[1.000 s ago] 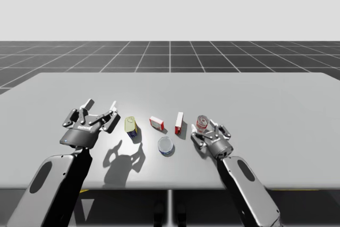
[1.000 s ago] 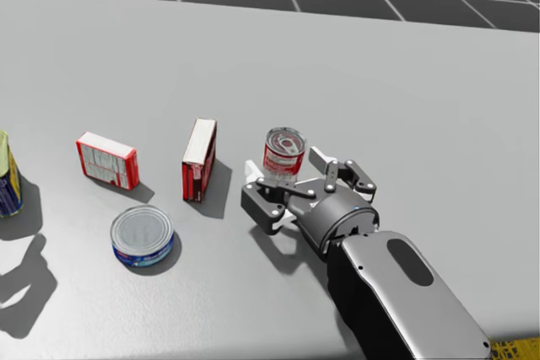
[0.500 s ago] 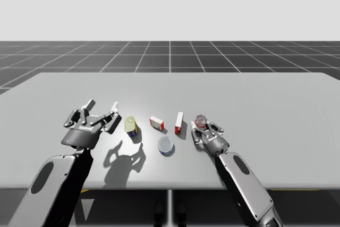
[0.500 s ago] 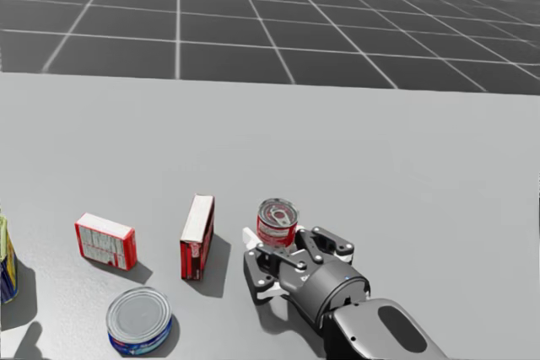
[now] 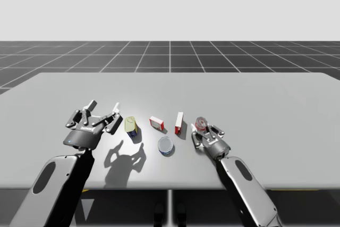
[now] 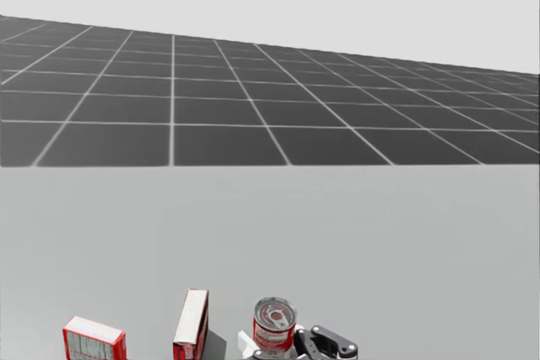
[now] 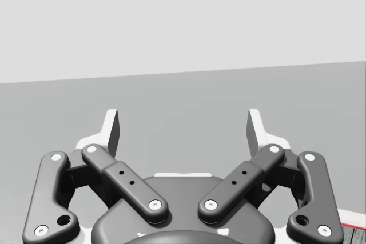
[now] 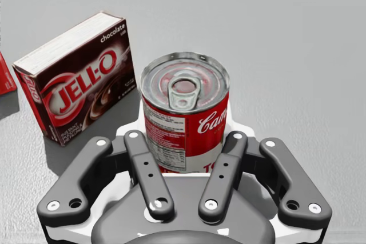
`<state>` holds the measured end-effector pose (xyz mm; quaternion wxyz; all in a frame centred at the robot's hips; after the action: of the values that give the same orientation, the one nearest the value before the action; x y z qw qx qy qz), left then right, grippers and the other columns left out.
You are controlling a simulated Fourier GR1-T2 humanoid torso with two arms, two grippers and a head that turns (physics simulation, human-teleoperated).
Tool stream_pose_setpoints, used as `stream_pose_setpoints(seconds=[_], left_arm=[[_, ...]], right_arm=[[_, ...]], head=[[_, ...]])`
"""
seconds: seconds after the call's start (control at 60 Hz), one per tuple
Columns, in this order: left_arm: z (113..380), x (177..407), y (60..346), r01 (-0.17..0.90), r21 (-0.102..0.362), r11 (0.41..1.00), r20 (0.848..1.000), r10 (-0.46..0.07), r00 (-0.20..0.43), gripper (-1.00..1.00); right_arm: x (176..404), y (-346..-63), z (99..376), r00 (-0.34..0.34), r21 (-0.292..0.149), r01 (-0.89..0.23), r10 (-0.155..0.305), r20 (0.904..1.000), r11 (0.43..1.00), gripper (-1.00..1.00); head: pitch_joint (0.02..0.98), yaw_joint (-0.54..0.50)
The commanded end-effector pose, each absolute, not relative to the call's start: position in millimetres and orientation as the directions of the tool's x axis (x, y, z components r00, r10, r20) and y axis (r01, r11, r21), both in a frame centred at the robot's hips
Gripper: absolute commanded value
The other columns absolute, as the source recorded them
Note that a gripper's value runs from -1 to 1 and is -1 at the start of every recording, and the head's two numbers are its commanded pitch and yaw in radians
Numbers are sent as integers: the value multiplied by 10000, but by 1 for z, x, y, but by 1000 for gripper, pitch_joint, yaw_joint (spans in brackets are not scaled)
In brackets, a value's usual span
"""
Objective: Lift the red soup can off the table.
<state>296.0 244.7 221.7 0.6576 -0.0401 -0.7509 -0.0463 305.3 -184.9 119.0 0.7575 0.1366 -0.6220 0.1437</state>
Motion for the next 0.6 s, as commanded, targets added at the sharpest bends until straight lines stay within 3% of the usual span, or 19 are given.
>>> stream_pose_setpoints(seconds=[0.017,0.367,0.6], left_arm=[[221,297,245,1208,179,9925,9916,-22,-1294,-1000],[221,297,245,1195,161,9927,9919,-8,-1273,-1000],[221,297,246,1190,121,9928,9916,33,-1290,-1000]], right_arm=[[310,-191,143,1183,98,-2932,261,9926,9560,1000],[296,-186,202,28,-377,-3128,407,9992,9491,1000],[290,-187,254,-1047,-589,-2959,290,9941,9534,997]], head=[[428,-244],[433,-242],[429,-242]])
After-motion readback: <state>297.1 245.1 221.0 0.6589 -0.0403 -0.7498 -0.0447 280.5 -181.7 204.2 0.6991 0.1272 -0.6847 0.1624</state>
